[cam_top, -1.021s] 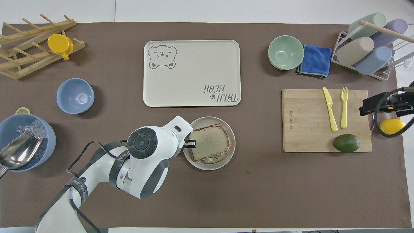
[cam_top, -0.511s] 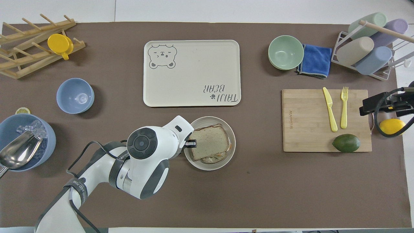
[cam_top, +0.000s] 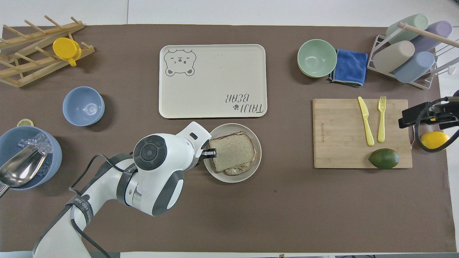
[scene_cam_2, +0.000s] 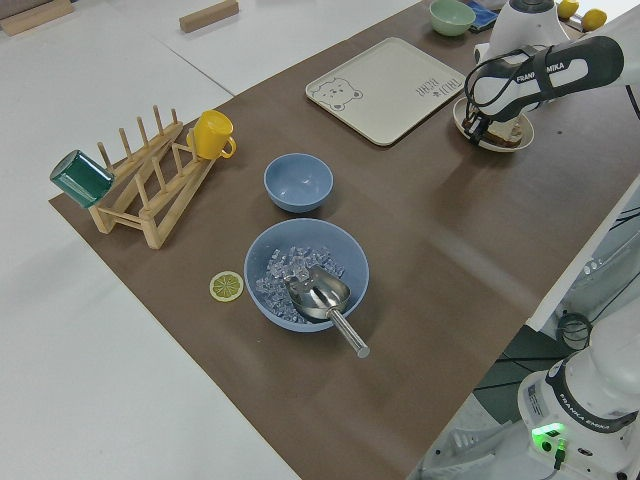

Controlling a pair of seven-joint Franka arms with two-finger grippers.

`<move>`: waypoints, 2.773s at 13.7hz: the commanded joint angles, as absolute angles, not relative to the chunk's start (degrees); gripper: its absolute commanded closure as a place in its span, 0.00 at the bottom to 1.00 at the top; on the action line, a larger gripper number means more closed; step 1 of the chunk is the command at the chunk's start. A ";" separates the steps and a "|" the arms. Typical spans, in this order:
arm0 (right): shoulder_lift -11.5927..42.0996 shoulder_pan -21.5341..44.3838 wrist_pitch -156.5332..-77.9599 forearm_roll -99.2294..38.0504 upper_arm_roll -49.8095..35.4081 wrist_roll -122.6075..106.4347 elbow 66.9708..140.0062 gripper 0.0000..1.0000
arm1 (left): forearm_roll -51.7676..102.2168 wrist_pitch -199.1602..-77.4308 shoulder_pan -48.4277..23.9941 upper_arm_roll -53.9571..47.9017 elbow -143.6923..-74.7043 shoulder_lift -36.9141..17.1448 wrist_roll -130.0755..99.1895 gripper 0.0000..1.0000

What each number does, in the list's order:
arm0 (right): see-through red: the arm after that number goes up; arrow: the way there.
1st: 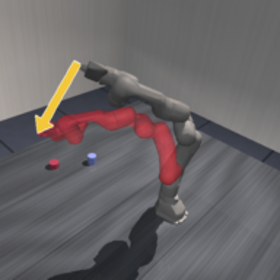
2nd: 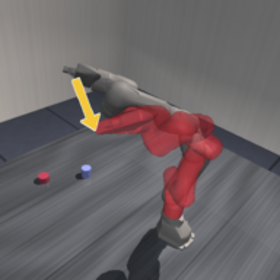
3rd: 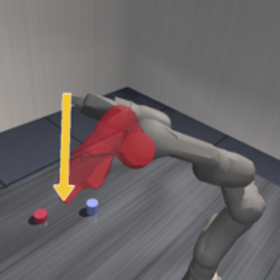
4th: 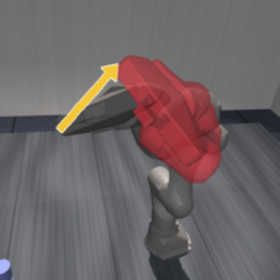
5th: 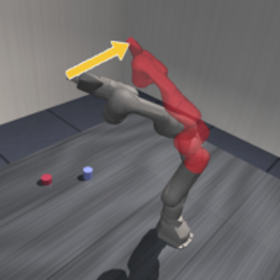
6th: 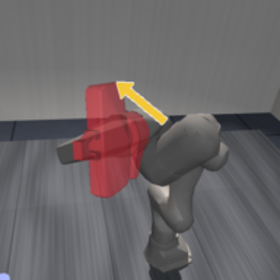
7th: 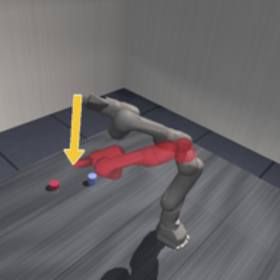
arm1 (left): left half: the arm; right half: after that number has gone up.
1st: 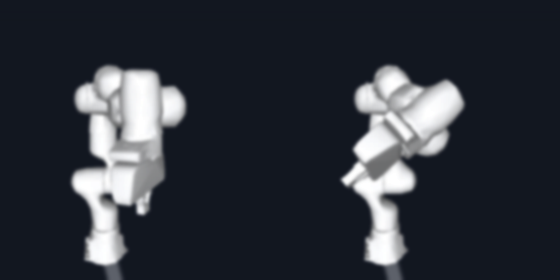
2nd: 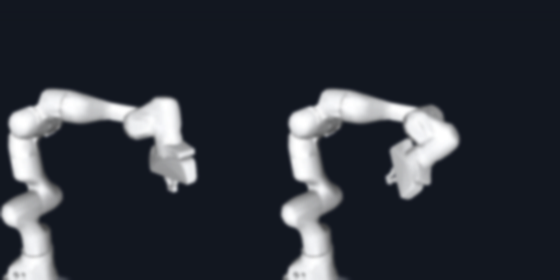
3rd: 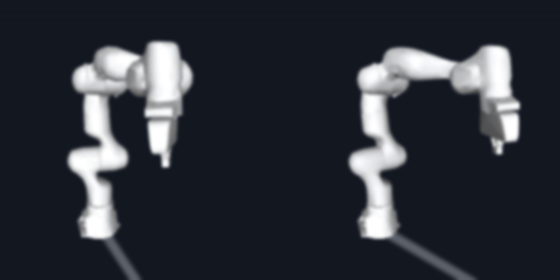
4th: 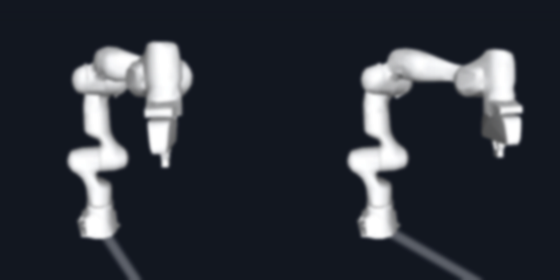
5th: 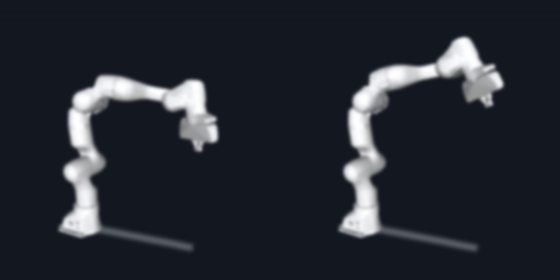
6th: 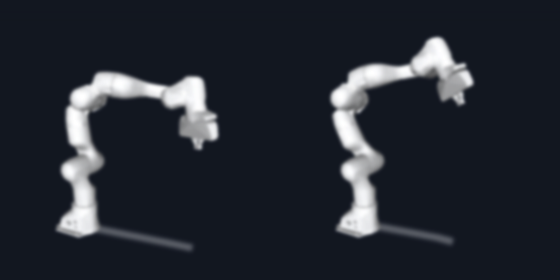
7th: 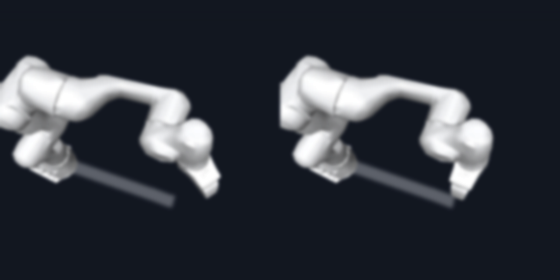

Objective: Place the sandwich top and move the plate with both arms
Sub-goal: 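Lift the plate with the left gripper and carry it onto the bear tray, then lower the plate onto the tray and open the left gripper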

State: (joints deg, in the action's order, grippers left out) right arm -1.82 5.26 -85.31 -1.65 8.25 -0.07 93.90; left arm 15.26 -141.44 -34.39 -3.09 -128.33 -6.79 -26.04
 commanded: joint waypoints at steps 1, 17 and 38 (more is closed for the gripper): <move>-3.16 4.75 -85.43 -2.99 8.00 0.70 95.36 0.00 | 17.13 -135.02 -31.13 -2.90 -122.71 -7.38 -24.09 1.00; -3.16 4.75 -85.43 -2.99 8.00 0.62 95.36 0.00 | 22.33 -118.21 -16.61 -2.55 -84.73 -30.13 -18.47 1.00; -3.25 4.75 -85.43 -2.99 8.00 0.70 95.36 0.00 | 21.11 -130.97 -18.89 -2.37 -89.48 -32.78 -9.14 0.17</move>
